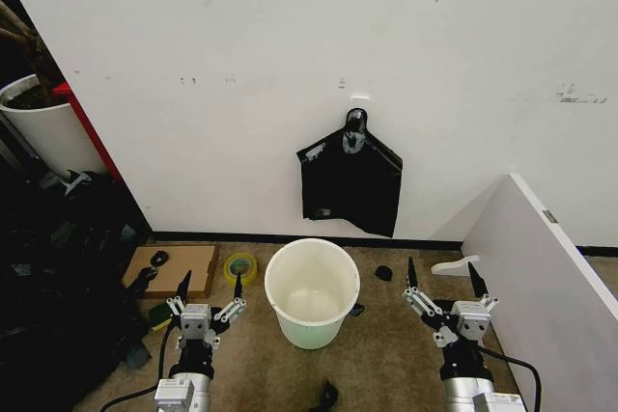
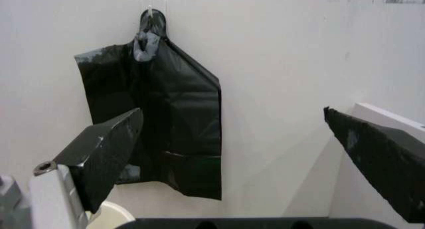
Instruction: Place the garbage bag over the trash bin.
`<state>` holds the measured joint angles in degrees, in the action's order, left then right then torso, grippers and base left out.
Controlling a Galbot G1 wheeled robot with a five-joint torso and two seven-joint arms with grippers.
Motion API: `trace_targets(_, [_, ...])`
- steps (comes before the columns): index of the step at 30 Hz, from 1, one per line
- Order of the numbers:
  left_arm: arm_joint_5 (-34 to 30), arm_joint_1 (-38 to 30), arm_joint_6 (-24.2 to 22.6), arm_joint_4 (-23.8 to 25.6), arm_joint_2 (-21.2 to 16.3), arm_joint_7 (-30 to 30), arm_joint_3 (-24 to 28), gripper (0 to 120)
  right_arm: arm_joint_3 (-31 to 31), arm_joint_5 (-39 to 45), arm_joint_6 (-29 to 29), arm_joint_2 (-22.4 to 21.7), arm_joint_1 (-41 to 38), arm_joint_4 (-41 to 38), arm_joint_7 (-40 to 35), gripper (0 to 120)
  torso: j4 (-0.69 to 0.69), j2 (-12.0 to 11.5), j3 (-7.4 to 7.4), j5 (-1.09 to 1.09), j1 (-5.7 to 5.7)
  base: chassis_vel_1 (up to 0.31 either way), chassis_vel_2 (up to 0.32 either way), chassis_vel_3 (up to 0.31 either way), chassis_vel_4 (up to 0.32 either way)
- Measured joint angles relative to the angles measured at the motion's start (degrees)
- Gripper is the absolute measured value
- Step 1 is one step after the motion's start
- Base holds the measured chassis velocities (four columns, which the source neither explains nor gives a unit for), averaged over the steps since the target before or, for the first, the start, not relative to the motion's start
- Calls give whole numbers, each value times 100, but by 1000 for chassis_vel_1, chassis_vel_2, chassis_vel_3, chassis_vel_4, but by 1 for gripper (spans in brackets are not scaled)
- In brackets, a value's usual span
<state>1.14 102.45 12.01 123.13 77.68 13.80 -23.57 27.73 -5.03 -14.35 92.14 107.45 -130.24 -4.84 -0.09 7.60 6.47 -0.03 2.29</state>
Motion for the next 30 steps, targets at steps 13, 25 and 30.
trace_targets(13, [5, 17, 66, -105, 79, 1, 13, 100, 26, 234, 53, -52, -80, 69, 20, 100, 0, 0, 0, 0, 0, 0, 0, 0, 0])
trace_targets(25, [8, 18, 195, -181, 140, -17, -11, 100, 19, 499, 203, -239, -334, 265, 39, 100, 0, -1, 0, 0, 0, 0, 0, 0, 0])
trace_targets(30, [-1, 55, 302, -248, 40, -48, -25, 100, 4, 1405, 503, -617, -868, 474, 125, 100, 1, -2, 0, 1, 0, 0, 0, 0, 0])
